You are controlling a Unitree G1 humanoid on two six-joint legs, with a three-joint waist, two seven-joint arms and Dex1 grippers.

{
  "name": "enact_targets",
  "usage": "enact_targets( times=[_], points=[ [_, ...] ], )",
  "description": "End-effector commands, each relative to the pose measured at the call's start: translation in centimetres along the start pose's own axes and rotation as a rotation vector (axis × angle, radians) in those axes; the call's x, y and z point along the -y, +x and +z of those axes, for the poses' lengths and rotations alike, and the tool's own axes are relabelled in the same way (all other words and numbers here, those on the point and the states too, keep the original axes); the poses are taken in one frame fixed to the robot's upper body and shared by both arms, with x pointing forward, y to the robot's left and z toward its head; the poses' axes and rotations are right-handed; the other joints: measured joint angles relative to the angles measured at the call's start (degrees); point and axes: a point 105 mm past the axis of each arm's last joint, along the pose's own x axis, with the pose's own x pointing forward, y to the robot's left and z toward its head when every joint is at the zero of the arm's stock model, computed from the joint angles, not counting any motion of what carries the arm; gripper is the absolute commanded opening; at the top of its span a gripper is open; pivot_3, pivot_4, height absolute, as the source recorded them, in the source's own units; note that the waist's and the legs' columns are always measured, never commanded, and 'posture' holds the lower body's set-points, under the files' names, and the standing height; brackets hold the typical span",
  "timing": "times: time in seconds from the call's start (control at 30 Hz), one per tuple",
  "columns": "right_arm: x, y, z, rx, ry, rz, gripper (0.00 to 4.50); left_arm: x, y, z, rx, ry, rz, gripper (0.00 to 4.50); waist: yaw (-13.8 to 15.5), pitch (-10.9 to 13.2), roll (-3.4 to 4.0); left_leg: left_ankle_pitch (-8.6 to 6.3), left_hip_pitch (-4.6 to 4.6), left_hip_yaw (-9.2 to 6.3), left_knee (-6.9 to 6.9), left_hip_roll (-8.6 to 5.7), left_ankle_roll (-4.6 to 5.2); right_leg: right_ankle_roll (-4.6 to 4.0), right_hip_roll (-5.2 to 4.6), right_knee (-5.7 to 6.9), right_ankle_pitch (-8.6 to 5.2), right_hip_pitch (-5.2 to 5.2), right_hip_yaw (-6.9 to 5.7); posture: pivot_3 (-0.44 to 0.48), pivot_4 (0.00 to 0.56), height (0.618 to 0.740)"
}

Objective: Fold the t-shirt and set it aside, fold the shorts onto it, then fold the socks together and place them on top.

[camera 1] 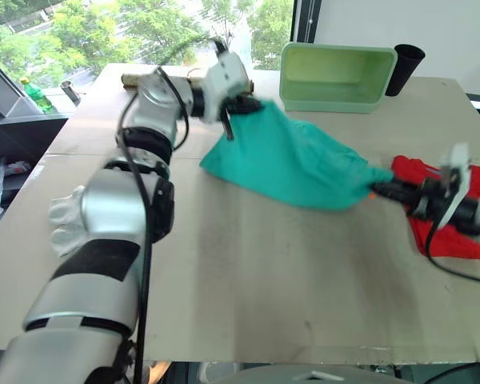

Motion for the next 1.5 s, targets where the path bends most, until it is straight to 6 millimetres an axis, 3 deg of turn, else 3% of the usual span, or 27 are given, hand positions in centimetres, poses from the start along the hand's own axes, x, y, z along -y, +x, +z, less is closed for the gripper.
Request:
enact_targets(
  times=[0.03, 0.1, 0.17, 0.3, 0.37, 0.43, 0.6, 0.7, 0.87, 1.0, 1.1, 1.2, 1.33, 1.43, 1.5],
  points=[
    [3.0, 0.3, 7.5, 0.31, -0.051, -0.104, 0.0, -4.6, -3.3, 7.6, 0.241, 0.068, 0.186, 0.03, -0.11, 0.05, 0.03, 0.0, -0.01, 0.04, -0.01, 0.0, 0.0, 0.0, 0.0, 0.0, 0.0, -0.03, 0.02, 0.0, 0.15, 0.74],
    [3.6, 0.8, 9.8, 0.394, -0.043, -0.104, 0.0, -5.6, -4.9, 9.3, 0.296, 0.085, 0.216, 0.03, -0.23, 0.07, 0.06, 0.01, -0.1, 0.13, -0.05, -0.01, -0.01, 0.0, -0.01, 0.05, 0.0, -0.22, 0.08, 0.0, 0.15, 0.74],
    [3.8, 0.9, 10.6, 0.42, -0.038, -0.097, 0.0, -5.9, -5.5, 9.8, 0.315, 0.091, 0.224, 0.03, -0.12, 0.04, 0.08, 0.01, -0.1, 0.12, -0.13, -0.01, -0.02, 0.01, -0.02, 0.09, -0.01, -0.24, 0.06, 0.0, 0.15, 0.74],
    [4.5, 1.3, 14.8, 0.546, -0.058, -0.08, 0.0, -7.9, -10.8, 13.2, 0.415, 0.144, 0.313, 0.03, -0.42, 0.05, 0.11, 0.01, -0.31, 0.16, -0.19, -0.05, -0.03, 0.03, -0.01, 0.1, -0.03, -0.48, 0.05, 0.0, 0.15, 0.74],
    [4.5, 1.4, 15.9, 0.569, -0.054, -0.055, 0.0, -8.1, -12.6, 13.8, 0.42, 0.172, 0.324, 0.03, -0.97, 0.08, 0.12, 0.04, -0.98, 0.3, 0.06, -0.15, -0.03, 0.04, -0.09, 0.58, -0.02, -1.31, 0.26, 0.0, 0.15, 0.74],
    [3.5, 1.8, 15.9, 0.54, -0.031, 0.02, 0.0, -7.8, -14.0, 13.5, 0.405, 0.177, 0.289, 0.03, -1.11, 0.08, 0.11, 0.05, -1.12, 0.34, 0.12, -0.22, -0.05, 0.05, -0.13, 0.73, -0.02, -1.51, 0.34, 0.0, 0.15, 0.74],
    [0.7, 3.1, 10.3, 0.316, 0.038, 0.159, 0.0, -3.3, -14.9, 8.7, 0.268, 0.069, 0.016, 0.03, -1.29, -0.05, 0.28, 0.05, -0.84, 0.38, -0.05, -0.17, -0.05, 0.07, -0.13, 0.72, -0.06, -1.32, 0.44, 0.0, 0.15, 0.74],
    [-2.2, 3.0, 6.3, 0.165, 0.1, 0.265, 0.0, 0.2, -16.9, 6.1, 0.149, -0.031, -0.087, 0.03, -1.44, -0.01, 0.26, 0.11, -0.72, 0.37, 0.04, -0.12, -0.14, 0.05, -0.07, 0.87, -0.06, -1.25, 0.57, 0.0, 0.15, 0.74],
    [-7.4, 0.9, -1.2, -0.142, 0.163, 0.456, 0.0, 8.1, -21.8, 3.6, -0.1, -0.248, -0.287, 0.03, -2.26, 0.03, 0.15, 0.1, -0.75, 0.36, 0.09, 0.03, -0.14, 0.04, -0.02, 0.82, -0.06, -1.26, 0.7, 0.0, 0.15, 0.74],
    [-10.0, -1.9, -5.7, -0.347, 0.154, 0.56, 0.0, 15.0, -23.3, 2.7, -0.228, -0.469, -0.466, 0.03, -1.82, -0.01, 0.2, 0.08, -0.45, 0.17, -0.03, 0.02, -0.15, 0.04, -0.39, 0.59, -0.09, -0.88, 0.71, 0.0, 0.15, 0.74],
    [-12.0, -3.8, -7.4, -0.42, 0.184, 0.631, 0.0, 19.4, -24.4, 2.3, -0.321, -0.569, -0.572, 0.03, -1.36, 0.05, 0.13, 0.12, -0.35, 0.04, -0.02, 0.0, -0.25, -0.1, -0.51, 0.55, -0.17, -0.75, 0.51, 0.0, 0.15, 0.74],
    [-13.2, -4.8, -8.3, -0.452, 0.206, 0.662, 0.0, 21.5, -25.2, 2.1, -0.368, -0.634, -0.624, 0.03, -1.1, -0.08, 0.18, 0.21, -0.24, -0.14, -0.06, 0.11, -0.86, -0.3, -0.5, 0.43, -0.16, -0.69, 0.3, 0.0, 0.15, 0.74],
    [-14.7, -6.3, -9.0, -0.507, 0.233, 0.712, 0.0, 23.6, -25.5, 3.1, -0.376, -0.697, -0.726, 0.03, -0.79, -0.17, 0.29, 0.14, -0.04, -0.18, -0.2, 0.12, -0.71, -0.36, -0.54, 0.44, -0.14, -0.57, 0.27, 0.0, 0.15, 0.74],
    [-15.4, -7.2, -8.4, -0.509, 0.299, 0.717, 0.0, 23.9, -25.3, 4.2, -0.36, -0.733, -0.787, 0.03, -0.51, -0.25, 0.33, 0.14, -0.02, -0.2, -0.37, 0.12, -0.74, -0.59, -0.55, 0.35, -0.17, -0.55, 0.25, 0.0, 0.15, 0.74],
    [-14.6, -7.0, -7.9, -0.461, 0.305, 0.645, 0.0, 22.0, -24.7, 3.5, -0.338, -0.619, -0.786, 0.03, -0.46, -0.3, 0.45, 0.26, -0.02, -0.21, -0.45, 0.11, -0.95, -0.74, -0.53, 0.29, -0.11, -0.54, 0.22, 0.0, 0.15, 0.74]
  ],
)
